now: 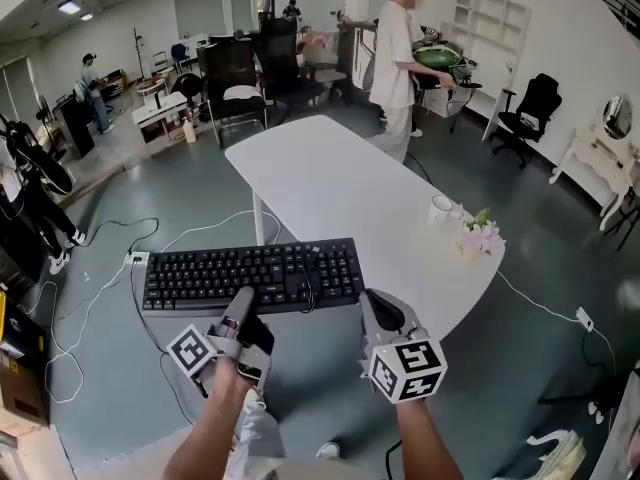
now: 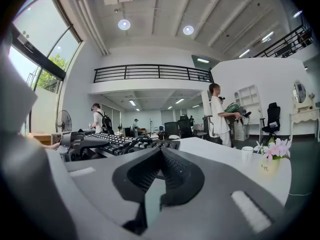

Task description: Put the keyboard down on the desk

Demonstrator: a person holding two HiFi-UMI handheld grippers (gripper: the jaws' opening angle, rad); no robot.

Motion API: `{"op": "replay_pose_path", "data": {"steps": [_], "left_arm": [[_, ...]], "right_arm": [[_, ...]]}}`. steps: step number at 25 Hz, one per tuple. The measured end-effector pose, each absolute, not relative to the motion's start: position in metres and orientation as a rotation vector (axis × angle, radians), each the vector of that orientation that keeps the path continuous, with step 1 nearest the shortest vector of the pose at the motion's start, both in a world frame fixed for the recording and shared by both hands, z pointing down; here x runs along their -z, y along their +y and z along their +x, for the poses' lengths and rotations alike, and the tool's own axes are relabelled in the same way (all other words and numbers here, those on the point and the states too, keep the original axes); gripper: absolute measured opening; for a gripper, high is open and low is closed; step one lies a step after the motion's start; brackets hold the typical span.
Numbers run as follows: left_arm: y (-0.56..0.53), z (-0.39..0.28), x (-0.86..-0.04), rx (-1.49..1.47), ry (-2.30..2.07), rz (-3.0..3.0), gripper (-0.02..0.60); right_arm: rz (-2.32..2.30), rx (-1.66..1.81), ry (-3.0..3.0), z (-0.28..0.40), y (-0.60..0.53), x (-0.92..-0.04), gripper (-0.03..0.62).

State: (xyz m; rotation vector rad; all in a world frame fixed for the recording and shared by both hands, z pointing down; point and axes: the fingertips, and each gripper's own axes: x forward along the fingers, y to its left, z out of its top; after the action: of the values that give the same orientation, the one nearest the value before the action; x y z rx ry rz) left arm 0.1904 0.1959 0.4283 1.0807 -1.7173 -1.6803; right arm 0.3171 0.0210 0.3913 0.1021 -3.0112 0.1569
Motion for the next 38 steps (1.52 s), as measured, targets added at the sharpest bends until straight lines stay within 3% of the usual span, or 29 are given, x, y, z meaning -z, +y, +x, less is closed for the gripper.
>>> {"op": "replay_pose_path", "data": {"steps": [17, 38], "left_arm": [[0.205, -0.032, -0.445, 1.57, -1.557, 1.167, 0.087], [0.228, -0.146, -0.449, 1.556, -1.527, 1.177, 0.087]], "right_arm": [[0.331, -0.152, -2.944, 0.11, 0.058, -0.389, 0.0], [0.356, -0.122, -2.949, -0.003, 0.084, -0.383, 0.0]]}}
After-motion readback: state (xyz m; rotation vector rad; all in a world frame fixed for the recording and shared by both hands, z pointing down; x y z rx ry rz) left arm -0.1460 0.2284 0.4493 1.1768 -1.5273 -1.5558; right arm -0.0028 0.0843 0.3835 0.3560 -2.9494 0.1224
